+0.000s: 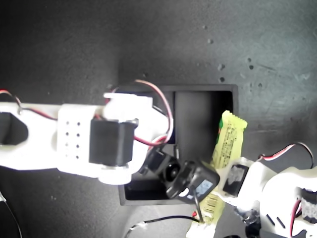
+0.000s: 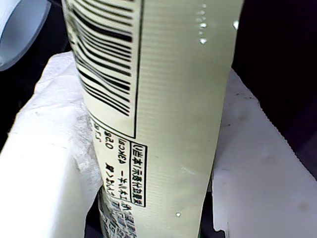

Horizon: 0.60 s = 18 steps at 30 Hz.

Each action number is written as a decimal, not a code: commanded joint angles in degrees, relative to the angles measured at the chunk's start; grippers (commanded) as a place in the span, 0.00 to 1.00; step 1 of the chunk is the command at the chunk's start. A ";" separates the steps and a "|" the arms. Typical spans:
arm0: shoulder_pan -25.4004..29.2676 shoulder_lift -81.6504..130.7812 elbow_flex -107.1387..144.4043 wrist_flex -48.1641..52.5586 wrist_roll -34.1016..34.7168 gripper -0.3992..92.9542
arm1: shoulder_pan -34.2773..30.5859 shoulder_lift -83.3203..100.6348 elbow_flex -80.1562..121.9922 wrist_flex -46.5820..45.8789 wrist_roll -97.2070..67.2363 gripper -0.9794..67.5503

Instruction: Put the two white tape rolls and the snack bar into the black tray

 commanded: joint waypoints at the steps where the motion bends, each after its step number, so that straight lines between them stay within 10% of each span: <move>1: 0.00 2.90 0.18 1.14 -0.53 0.06 | -0.18 0.62 -0.09 -1.05 -43.15 0.07; 12: -0.09 14.85 11.25 1.14 1.05 0.24 | -2.55 0.62 4.83 3.69 -41.84 0.42; 18: -2.64 30.32 24.52 1.14 1.14 0.26 | -2.81 0.62 -2.64 16.61 -40.52 0.43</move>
